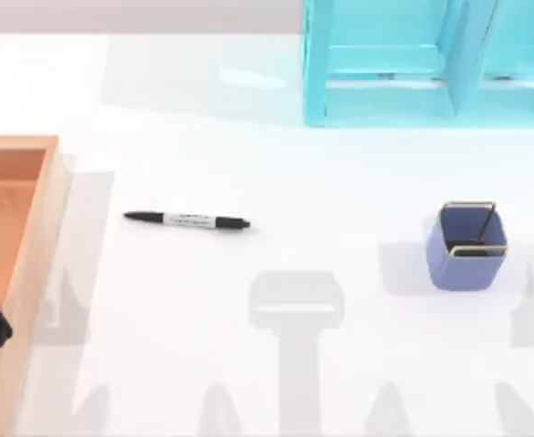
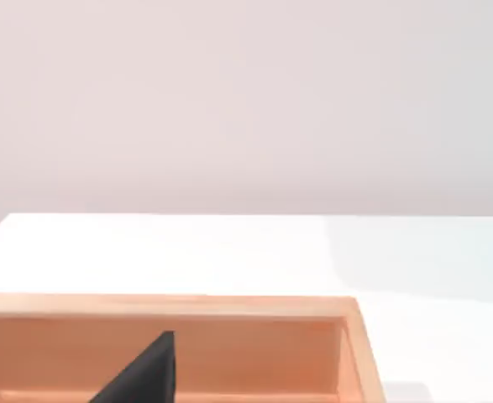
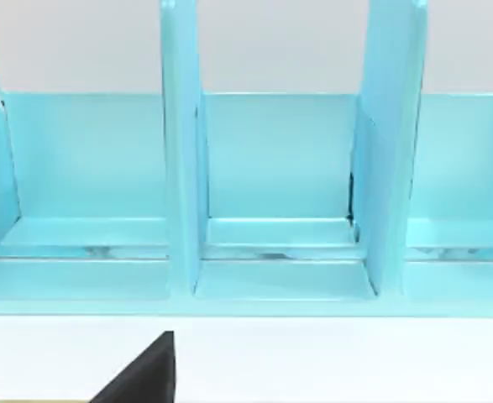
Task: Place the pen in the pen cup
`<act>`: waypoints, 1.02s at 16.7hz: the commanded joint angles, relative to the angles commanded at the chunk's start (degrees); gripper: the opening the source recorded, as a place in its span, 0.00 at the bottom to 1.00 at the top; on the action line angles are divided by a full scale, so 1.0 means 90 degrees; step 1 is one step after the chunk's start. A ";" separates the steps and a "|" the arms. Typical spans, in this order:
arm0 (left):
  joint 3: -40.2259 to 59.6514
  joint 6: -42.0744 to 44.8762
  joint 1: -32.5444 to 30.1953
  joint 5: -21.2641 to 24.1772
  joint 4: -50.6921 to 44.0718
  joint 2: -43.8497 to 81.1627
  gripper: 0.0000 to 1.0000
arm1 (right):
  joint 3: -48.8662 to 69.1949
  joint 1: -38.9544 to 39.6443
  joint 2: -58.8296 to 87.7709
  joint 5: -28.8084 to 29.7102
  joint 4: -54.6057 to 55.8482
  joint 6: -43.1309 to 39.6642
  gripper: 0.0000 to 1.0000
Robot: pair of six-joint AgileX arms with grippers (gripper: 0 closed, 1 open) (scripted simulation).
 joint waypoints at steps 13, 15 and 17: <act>0.0000 0.0000 0.0000 0.0000 0.0000 0.0000 1.00 | 0.4046 0.0771 0.3567 -0.0024 -0.1603 -0.1033 1.00; 0.0000 0.0000 0.0000 0.0000 0.0000 0.0000 1.00 | 0.5431 0.1049 0.4814 -0.0072 -0.2227 -0.1397 1.00; 0.0000 0.0000 0.0000 0.0000 0.0000 0.0000 1.00 | 0.6906 0.1339 0.6165 -0.0129 -0.2908 -0.1777 1.00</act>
